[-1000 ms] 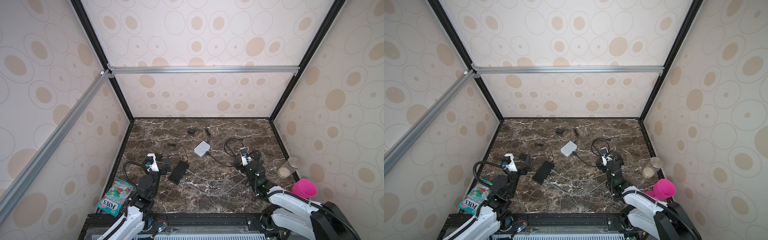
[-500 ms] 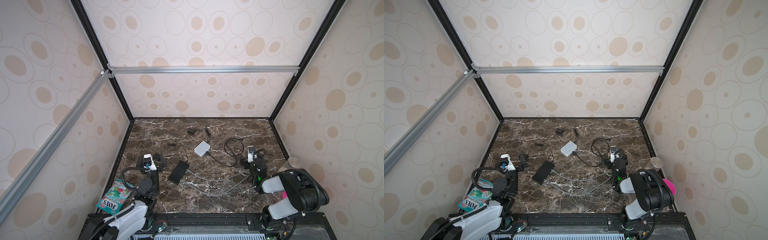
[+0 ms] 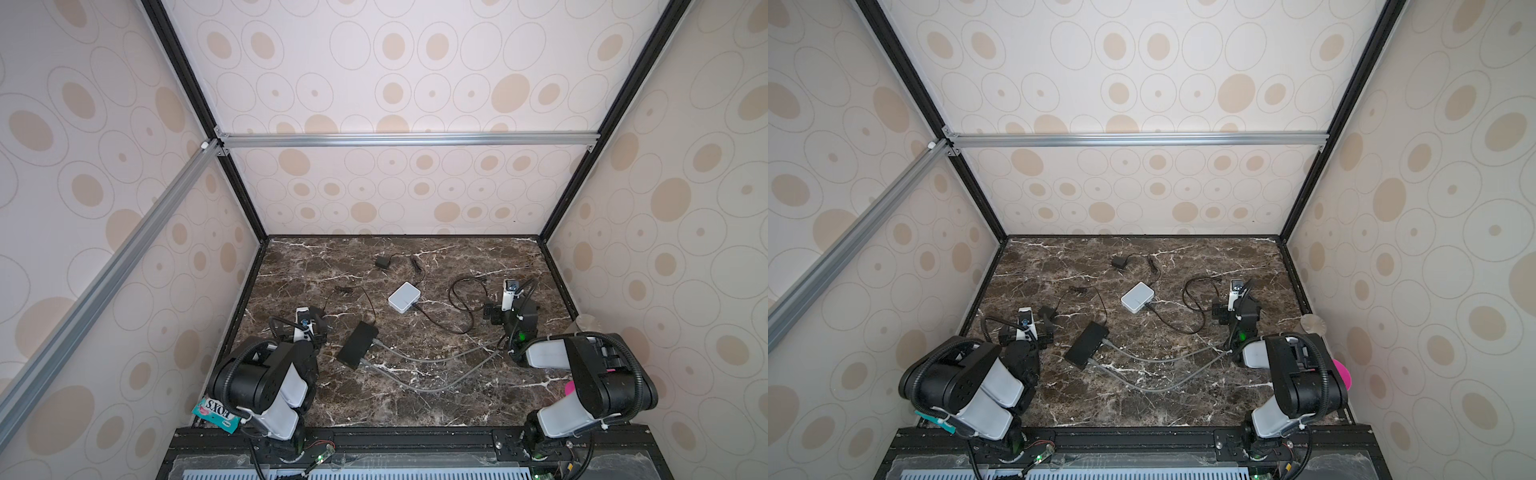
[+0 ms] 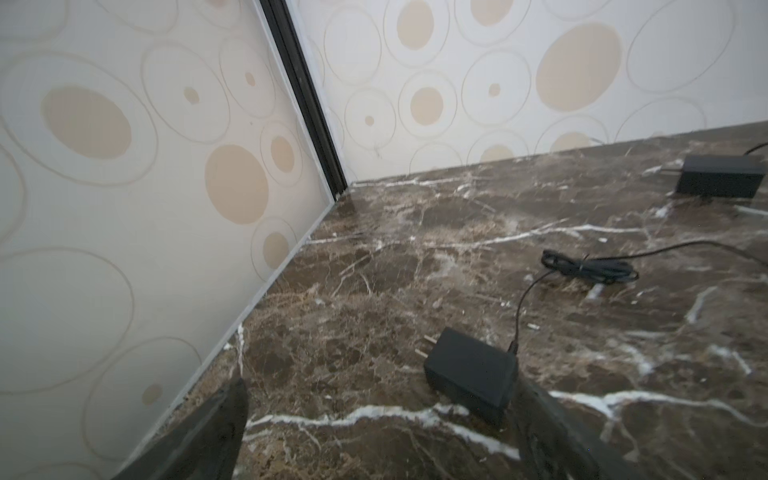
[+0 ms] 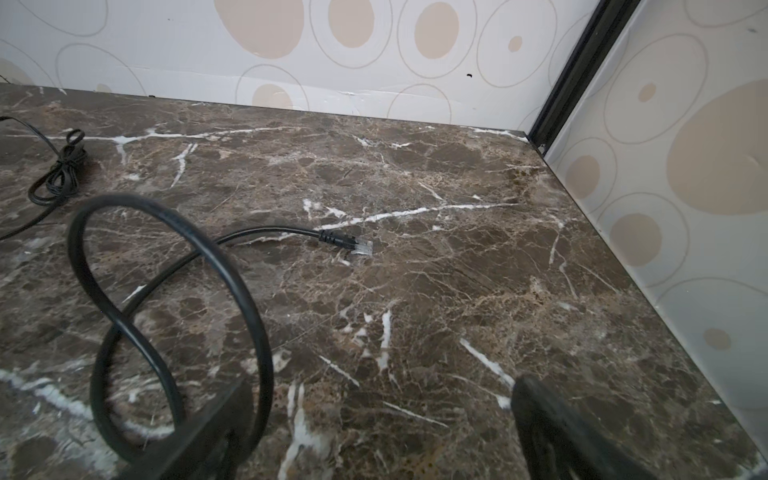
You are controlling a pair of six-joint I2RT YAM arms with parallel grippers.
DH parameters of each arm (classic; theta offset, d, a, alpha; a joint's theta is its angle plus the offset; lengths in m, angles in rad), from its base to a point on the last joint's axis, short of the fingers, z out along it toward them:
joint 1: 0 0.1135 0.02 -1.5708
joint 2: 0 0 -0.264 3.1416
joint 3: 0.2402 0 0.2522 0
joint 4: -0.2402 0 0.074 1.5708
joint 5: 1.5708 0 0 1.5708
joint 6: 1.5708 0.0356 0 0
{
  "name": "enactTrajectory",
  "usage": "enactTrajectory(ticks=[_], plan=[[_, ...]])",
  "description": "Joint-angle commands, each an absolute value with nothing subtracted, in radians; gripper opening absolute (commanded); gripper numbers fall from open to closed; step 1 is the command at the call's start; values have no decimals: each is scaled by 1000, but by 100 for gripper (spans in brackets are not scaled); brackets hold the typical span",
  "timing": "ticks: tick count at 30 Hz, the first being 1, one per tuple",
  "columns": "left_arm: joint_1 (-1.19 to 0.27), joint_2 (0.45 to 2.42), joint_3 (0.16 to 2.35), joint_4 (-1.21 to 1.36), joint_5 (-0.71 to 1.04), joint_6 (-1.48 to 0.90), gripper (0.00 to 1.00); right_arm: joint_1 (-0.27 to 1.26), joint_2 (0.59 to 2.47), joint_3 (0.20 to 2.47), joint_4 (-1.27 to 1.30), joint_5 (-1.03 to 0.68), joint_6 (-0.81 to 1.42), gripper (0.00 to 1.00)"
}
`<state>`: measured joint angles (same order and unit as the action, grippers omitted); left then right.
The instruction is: Insert the plug into the switch port
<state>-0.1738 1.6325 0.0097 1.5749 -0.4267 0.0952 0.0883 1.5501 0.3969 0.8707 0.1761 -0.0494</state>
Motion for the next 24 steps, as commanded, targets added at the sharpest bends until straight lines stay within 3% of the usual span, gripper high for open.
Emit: enactTrajectory(ticks=[1, 4, 24], plan=[[-126, 1596, 89, 1645, -293, 40, 98, 87, 1538, 409, 825, 152, -34, 100], [-35, 1573, 240, 1314, -106, -18, 98, 87, 1538, 409, 824, 150, -32, 100], [-23, 1577, 230, 1340, -87, -15, 98, 55, 1537, 426, 784, 99, -12, 100]])
